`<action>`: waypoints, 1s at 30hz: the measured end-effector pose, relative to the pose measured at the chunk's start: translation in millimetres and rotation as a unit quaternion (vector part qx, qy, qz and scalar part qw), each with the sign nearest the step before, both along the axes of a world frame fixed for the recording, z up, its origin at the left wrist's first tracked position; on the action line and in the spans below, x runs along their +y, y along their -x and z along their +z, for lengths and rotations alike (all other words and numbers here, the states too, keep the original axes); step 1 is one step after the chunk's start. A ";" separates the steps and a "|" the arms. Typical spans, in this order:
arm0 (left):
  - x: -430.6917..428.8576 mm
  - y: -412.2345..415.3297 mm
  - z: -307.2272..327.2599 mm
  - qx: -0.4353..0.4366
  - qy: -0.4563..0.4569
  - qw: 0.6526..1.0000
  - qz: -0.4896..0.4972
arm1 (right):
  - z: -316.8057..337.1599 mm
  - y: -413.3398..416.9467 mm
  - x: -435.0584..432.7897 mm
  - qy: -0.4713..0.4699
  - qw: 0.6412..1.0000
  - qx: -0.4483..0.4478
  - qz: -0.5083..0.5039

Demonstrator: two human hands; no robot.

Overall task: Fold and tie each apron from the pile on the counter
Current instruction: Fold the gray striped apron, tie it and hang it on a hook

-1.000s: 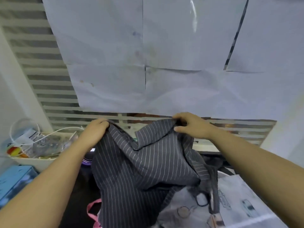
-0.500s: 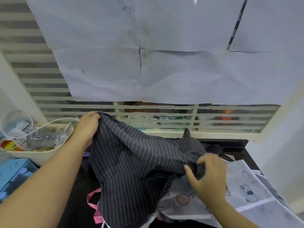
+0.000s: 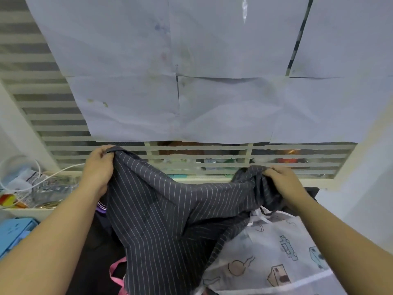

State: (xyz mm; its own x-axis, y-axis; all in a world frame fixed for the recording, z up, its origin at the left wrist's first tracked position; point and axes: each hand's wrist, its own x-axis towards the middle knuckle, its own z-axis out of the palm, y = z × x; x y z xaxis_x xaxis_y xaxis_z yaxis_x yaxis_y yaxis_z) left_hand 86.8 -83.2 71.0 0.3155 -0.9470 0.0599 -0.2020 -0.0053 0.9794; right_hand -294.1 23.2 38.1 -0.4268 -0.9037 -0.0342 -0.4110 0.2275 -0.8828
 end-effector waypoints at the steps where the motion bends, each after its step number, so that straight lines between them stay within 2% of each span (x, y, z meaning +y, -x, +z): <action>1: -0.9 -4.0 1.8 -0.002 0.006 1.000 0.008 | 19.7 5.8 -3.4 0.005 1.000 0.002 0.012; 5: -1.1 -13.6 16.7 -0.032 0.030 0.998 0.049 | 90.9 22.1 -9.2 0.078 0.997 -0.014 0.011; 8: 2.9 -15.8 30.6 -0.060 0.070 0.993 0.079 | 135.3 30.4 -8.8 0.220 0.974 -0.016 -0.059; 10: 7.1 -17.8 35.9 -0.059 0.083 0.989 0.108 | 147.5 37.9 -14.8 0.278 0.955 -0.031 -0.101; 11: 8.2 -19.7 36.3 -0.058 0.089 0.987 0.117 | 148.4 40.5 -17.3 0.274 0.955 -0.031 -0.111; 13: 7.8 -23.7 31.1 -0.054 0.073 0.988 0.122 | 138.0 44.9 -22.3 0.194 0.975 -0.037 -0.104; 16: 0.5 -39.6 6.6 -0.063 -0.007 0.993 0.102 | 110.7 38.5 -19.6 0.045 0.996 -0.060 -0.043; 19: -1.8 -51.3 -17.6 -0.101 -0.084 0.991 0.035 | 88.5 19.8 -11.6 -0.010 0.998 -0.066 0.018; 21: -3.6 -48.2 -22.9 -0.186 -0.121 0.975 0.013 | 83.8 4.4 -9.9 -0.005 0.996 -0.057 0.071; 23: 2.1 -28.4 -10.9 -0.339 -0.084 0.937 -0.003 | 88.4 -11.7 -10.1 0.017 0.993 -0.027 0.116; 24: 10.2 -11.3 0.8 -0.380 -0.026 0.924 -0.042 | 93.5 -20.6 -9.9 0.030 0.990 -0.013 0.138; 26: 33.4 31.5 28.0 -0.368 0.078 0.906 -0.192 | 106.6 -39.2 -7.4 0.051 0.981 0.005 0.188; 28: 60.8 80.3 57.0 -0.337 0.110 0.869 -0.347 | 119.2 -58.2 -2.0 0.063 0.967 0.022 0.245; 30: 72.8 113.4 71.3 -0.327 0.110 0.833 -0.433 | 129.2 -73.4 5.2 0.075 0.954 0.031 0.289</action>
